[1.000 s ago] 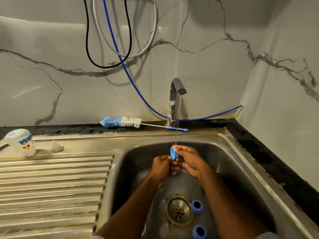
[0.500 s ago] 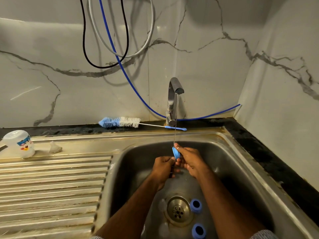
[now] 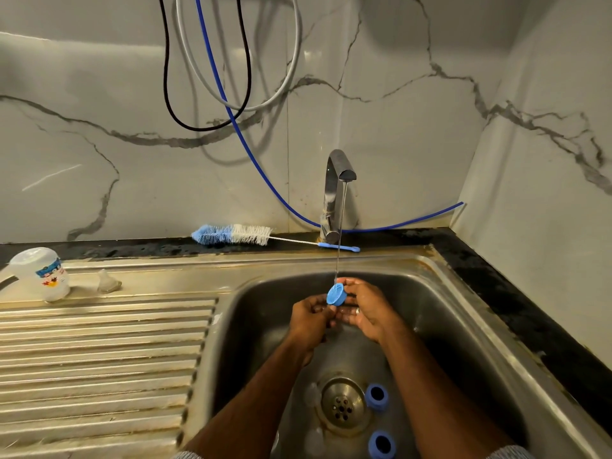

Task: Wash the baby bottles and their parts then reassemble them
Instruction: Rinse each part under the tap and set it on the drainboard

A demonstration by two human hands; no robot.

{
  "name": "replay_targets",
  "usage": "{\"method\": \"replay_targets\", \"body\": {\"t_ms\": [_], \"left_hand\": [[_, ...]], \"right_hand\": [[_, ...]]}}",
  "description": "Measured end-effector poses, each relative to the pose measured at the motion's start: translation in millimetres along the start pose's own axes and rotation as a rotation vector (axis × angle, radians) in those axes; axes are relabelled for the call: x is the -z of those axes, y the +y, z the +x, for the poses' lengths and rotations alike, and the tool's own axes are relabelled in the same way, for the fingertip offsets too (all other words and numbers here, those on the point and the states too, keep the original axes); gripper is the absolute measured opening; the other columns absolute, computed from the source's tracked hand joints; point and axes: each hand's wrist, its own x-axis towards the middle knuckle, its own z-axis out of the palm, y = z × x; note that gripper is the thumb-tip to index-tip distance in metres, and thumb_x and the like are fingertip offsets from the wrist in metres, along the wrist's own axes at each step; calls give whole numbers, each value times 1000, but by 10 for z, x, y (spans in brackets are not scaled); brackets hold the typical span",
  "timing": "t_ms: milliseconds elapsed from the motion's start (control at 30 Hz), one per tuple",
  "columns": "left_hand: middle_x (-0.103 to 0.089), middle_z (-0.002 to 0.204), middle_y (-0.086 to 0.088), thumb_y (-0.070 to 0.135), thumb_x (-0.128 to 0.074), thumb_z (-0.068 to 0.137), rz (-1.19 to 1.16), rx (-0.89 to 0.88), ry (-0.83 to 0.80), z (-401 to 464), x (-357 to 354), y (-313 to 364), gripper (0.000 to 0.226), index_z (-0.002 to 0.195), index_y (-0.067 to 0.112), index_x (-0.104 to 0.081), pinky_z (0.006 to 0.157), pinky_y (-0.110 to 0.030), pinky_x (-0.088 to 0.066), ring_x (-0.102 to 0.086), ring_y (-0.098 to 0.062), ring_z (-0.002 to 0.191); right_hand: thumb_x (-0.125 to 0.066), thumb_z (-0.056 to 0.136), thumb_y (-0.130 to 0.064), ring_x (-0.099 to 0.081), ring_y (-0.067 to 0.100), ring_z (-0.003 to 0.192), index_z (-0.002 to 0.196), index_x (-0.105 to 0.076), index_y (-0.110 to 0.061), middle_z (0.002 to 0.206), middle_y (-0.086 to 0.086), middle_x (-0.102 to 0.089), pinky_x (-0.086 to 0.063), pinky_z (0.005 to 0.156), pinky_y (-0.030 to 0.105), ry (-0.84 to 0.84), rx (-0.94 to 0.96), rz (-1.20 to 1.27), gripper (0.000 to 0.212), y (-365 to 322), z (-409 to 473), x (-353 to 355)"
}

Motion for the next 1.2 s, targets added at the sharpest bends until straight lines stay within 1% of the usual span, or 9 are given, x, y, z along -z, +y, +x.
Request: {"method": "replay_targets", "body": {"t_ms": [300,400,500,600,767,833,933,1067,1200], "left_hand": [[-70,83,-6,3,-59,98,55,5,-24,34,18,-57,22,114,11,-70,46,-20,-41,-59,-6,60],[-73,82,-4,3,-61,97,79,9,-30,48,26,-66,20,112,12,-70,44,-19,-43,-63,-2,54],[-74,93,-5,-1,-69,90,106,-24,-31,57,44,-65,36,120,18,-65,45,-18,-46,-69,-7,64],[-74,97,-2,-4,-74,83,143,-78,-49,60,53,-71,52,126,23,-62,48,-19,-48,-73,-14,76],[-72,103,2,-2,-79,80,174,-122,-57,55,58,-68,57,126,27,-61,54,-19,-52,-72,-17,89],[-73,107,1,-3,-80,79,183,-139,-85,49,52,-67,57,126,24,-62,58,-17,-54,-71,-15,91],[-74,105,-3,-3,-81,78,182,-141,-100,41,44,-67,51,122,17,-65,57,-15,-53,-68,-9,80],[-74,104,-4,4,-83,79,189,-137,-77,37,39,-59,47,120,17,-64,54,-15,-51,-70,-13,83],[-75,101,-5,13,-82,82,175,-115,-74,29,33,-56,39,117,17,-65,51,-13,-47,-70,-11,79]], "right_hand": [[-46,101,-11,-68,27,92,111,-70,-10,103,14,-72,-58,69,34,30,7,-79,26,-7,-52,9],[-51,100,-18,-69,25,85,109,-71,-12,99,13,-72,-56,63,31,49,-2,-133,23,-5,-72,13],[-57,97,-24,-67,23,76,106,-72,-11,91,12,-72,-54,55,29,50,-44,-162,22,0,-92,-1],[-60,95,-26,-63,23,74,101,-72,-10,86,13,-70,-52,56,29,53,-86,-178,21,17,-100,-5],[-52,100,-30,-61,21,67,97,-69,-12,81,12,-69,-51,54,28,61,-120,-190,25,31,-102,4],[-51,101,-33,-62,20,65,97,-68,-12,80,10,-69,-51,50,27,66,-138,-194,28,37,-105,3],[-51,101,-41,-61,18,63,100,-68,-13,80,10,-70,-49,51,27,79,-157,-224,33,28,-114,-6],[-54,98,-51,-59,16,59,103,-68,-13,81,10,-70,-51,53,27,100,-175,-244,41,12,-133,-6],[-46,97,-64,-59,15,56,104,-68,-10,73,9,-68,-51,55,28,129,-166,-321,58,4,-152,-5]]}}
